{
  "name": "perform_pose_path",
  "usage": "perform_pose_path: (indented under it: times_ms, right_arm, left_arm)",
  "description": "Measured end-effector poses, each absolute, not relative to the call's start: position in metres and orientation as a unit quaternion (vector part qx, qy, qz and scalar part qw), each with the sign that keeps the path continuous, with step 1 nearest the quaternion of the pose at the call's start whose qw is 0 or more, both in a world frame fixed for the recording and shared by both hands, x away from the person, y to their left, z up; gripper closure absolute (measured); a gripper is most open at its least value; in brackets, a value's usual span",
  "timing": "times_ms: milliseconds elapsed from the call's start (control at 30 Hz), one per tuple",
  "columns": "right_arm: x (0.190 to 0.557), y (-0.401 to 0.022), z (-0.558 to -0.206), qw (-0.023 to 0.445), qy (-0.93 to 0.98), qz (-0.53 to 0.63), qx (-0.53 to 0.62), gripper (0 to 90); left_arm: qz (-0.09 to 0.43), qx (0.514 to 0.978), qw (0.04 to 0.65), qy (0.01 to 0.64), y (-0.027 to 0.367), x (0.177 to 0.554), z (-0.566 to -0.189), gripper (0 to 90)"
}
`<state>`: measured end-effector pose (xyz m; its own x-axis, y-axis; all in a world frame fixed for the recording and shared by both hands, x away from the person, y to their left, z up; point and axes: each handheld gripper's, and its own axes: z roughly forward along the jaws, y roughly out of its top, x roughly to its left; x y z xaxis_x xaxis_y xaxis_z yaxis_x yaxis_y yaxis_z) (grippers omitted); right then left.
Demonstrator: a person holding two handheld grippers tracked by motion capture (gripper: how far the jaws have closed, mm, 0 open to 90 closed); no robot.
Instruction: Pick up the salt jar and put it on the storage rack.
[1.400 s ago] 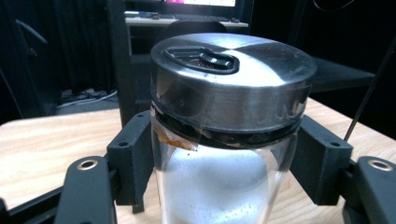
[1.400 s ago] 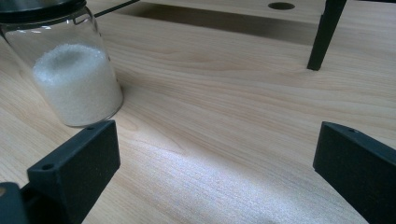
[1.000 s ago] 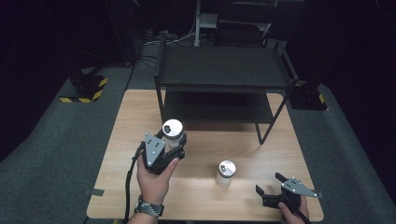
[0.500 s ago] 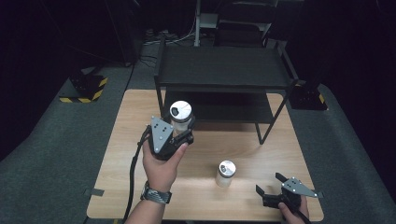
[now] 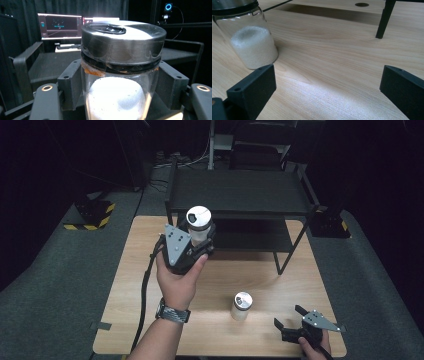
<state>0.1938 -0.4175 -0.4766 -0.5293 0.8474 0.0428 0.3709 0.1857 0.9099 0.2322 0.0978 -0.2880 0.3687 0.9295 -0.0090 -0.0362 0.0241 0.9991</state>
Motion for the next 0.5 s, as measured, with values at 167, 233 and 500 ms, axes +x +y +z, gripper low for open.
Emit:
perform_pose_path:
  times_ms: [167, 233, 500]
  right_arm:
    - [0.194, -0.418, -0.477, 0.247, 0.730, 0.482, 0.417, 0.1]
    - [0.194, -0.418, -0.477, 0.247, 0.730, 0.483, 0.416, 0.2]
    - [0.193, -0.418, -0.477, 0.247, 0.730, 0.484, 0.415, 0.2]
  left_arm:
    - [0.413, 0.563, 0.599, 0.391, 0.092, 0.242, -0.276, 31.4]
    - [0.414, 0.560, 0.601, 0.391, 0.090, 0.245, -0.273, 31.4]
    - [0.423, 0.552, 0.600, 0.395, 0.083, 0.260, -0.265, 31.4]
